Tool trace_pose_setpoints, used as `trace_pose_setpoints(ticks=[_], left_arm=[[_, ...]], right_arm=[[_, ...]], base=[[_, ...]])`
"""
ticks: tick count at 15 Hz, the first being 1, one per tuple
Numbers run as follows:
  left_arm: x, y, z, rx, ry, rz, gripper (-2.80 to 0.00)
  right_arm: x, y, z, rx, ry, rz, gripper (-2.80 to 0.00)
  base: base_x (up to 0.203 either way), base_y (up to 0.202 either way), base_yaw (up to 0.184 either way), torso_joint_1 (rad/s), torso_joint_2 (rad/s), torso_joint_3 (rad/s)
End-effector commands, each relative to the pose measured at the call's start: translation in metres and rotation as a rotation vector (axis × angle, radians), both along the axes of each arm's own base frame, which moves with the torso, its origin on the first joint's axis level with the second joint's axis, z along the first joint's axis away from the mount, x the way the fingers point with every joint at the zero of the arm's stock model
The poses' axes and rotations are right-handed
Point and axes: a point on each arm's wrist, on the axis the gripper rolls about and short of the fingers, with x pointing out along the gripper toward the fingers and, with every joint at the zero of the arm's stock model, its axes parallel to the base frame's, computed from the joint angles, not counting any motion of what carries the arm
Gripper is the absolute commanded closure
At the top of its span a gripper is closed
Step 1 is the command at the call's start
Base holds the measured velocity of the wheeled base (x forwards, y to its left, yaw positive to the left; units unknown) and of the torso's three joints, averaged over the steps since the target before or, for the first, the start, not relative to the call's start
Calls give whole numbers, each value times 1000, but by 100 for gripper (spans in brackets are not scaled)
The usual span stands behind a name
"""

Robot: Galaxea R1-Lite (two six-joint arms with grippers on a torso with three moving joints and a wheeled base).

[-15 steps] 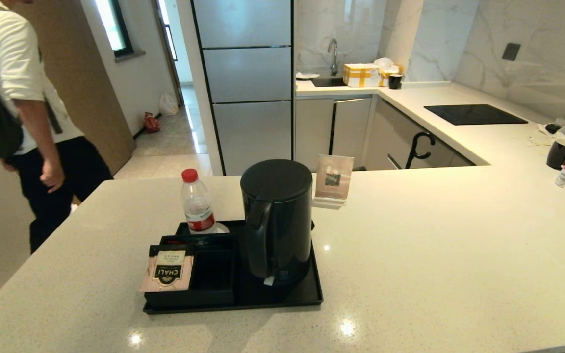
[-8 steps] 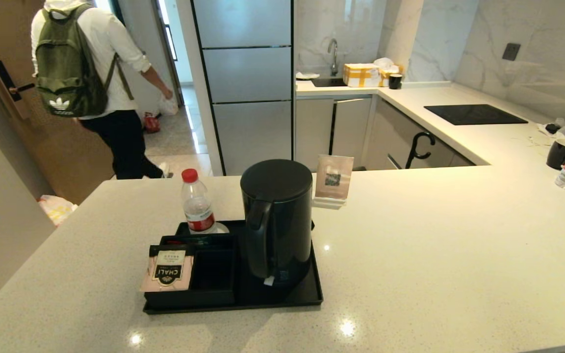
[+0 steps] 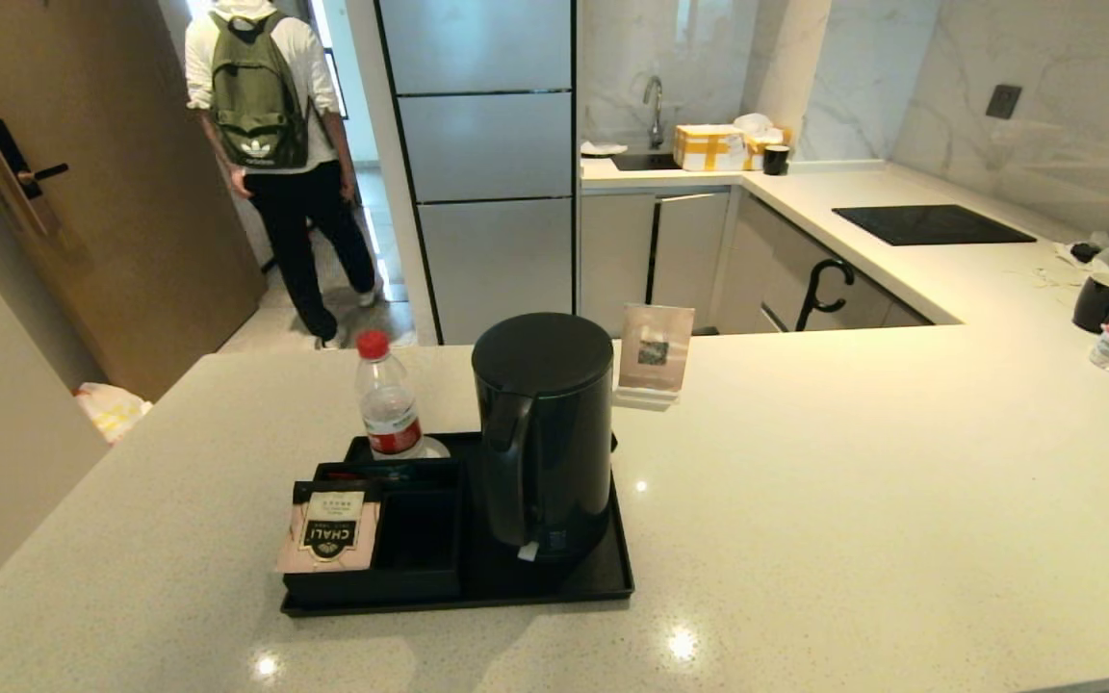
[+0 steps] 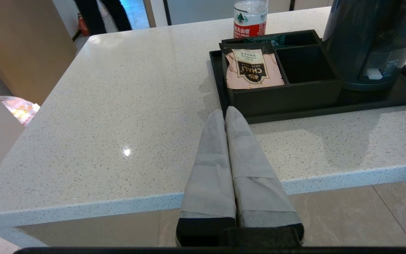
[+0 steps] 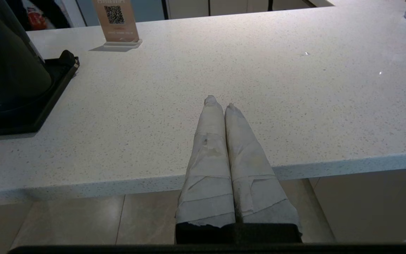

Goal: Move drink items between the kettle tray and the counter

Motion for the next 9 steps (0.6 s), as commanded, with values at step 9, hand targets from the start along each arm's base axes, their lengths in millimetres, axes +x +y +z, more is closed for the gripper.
trace_pose_setpoints(ticks=[9], left_arm=[[0, 0, 0, 0, -1, 0, 0]], right_arm=[[0, 0, 0, -2, 2, 0, 0]], base=[[0, 0, 0, 0, 0, 0]])
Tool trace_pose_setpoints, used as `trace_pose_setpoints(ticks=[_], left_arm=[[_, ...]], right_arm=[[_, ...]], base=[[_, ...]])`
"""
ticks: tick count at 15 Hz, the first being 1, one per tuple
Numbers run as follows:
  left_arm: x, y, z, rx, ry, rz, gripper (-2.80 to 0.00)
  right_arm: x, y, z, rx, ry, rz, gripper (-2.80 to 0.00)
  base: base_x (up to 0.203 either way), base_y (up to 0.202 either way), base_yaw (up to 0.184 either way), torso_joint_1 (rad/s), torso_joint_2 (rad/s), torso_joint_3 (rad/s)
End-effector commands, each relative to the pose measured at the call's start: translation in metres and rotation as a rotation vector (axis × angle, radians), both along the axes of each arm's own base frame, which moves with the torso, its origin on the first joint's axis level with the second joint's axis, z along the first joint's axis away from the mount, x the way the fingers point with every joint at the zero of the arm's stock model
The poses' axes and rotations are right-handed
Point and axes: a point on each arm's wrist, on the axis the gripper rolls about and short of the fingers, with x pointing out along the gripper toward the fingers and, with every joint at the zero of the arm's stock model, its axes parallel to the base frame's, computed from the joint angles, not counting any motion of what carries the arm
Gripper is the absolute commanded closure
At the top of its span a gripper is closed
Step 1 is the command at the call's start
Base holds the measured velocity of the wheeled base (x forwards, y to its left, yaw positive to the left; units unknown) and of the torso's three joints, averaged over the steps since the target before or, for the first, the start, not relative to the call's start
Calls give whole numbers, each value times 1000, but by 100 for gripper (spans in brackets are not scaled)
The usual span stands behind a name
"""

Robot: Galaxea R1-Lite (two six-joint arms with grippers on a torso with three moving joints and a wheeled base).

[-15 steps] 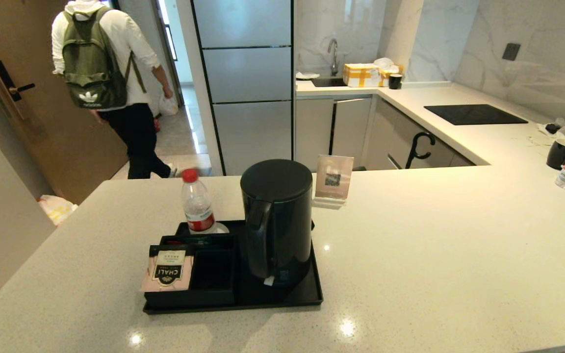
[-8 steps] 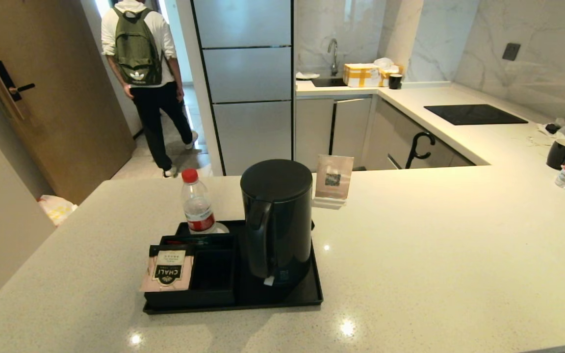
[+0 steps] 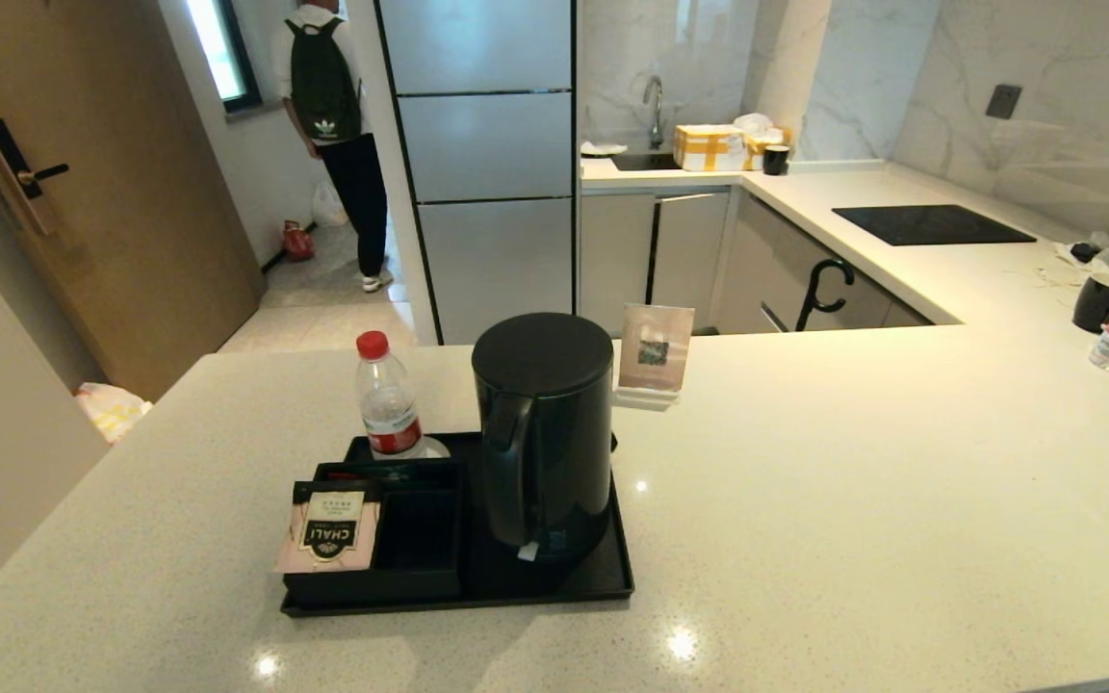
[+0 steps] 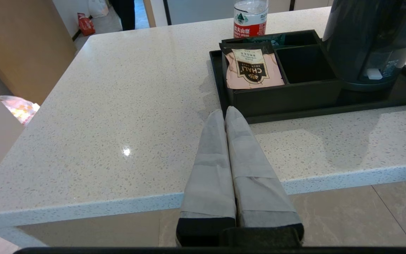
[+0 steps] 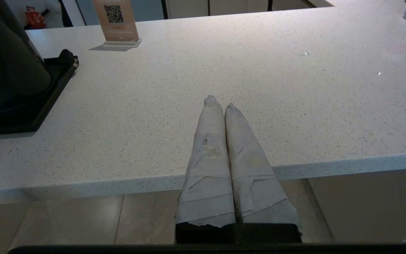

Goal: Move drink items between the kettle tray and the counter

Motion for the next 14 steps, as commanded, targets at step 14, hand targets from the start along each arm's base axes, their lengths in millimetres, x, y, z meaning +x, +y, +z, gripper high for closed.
trace_pose_setpoints(ticks=[14], left_arm=[[0, 0, 0, 2, -2, 0, 0]], right_arm=[[0, 0, 0, 46, -1, -6, 0]], base=[[0, 0, 0, 0, 0, 0]])
